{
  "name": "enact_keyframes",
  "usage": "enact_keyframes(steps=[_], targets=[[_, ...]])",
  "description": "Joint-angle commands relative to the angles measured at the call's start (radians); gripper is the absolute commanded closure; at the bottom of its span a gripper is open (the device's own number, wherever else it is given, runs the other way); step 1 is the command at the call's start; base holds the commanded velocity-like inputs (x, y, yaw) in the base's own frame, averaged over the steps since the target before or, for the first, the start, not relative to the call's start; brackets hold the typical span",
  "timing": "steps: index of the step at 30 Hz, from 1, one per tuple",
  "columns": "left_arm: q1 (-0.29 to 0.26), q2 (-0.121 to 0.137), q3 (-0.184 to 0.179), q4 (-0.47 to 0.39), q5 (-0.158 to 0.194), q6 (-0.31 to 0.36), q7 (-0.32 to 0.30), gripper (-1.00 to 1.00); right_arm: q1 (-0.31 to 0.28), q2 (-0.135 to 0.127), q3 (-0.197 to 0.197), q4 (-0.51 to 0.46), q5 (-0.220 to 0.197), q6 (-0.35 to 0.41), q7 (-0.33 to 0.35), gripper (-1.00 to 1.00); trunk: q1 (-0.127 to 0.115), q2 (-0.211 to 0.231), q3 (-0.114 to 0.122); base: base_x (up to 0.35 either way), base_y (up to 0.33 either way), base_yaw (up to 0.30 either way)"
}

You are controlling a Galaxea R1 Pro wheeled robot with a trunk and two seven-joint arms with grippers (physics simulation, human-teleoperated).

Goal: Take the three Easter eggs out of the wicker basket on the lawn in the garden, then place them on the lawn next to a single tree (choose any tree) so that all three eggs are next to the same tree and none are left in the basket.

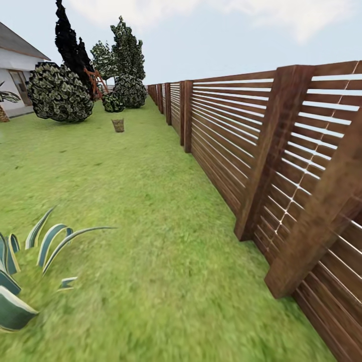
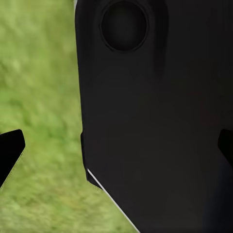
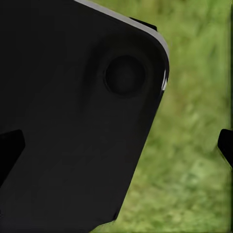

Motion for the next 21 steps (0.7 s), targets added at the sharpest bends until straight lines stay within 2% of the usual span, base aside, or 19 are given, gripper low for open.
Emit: enact_keyframes(steps=[1, 21], targets=[[0.000, 0.000, 0.000, -0.001, 0.000, 0.000, 0.000, -1.00, 0.000, 0.000, 0.004, 0.001, 0.002, -0.003, -0.001, -1.00, 0.001, 0.000, -0.001, 0.325, 0.000, 0.000], [0.000, 0.000, 0.000, -0.001, 0.000, 0.000, 0.000, -1.00, 0.000, 0.001, 0.000, 0.001, -0.002, -0.003, -0.001, -1.00, 0.001, 0.000, -0.001, 0.325, 0.000, 0.000]])
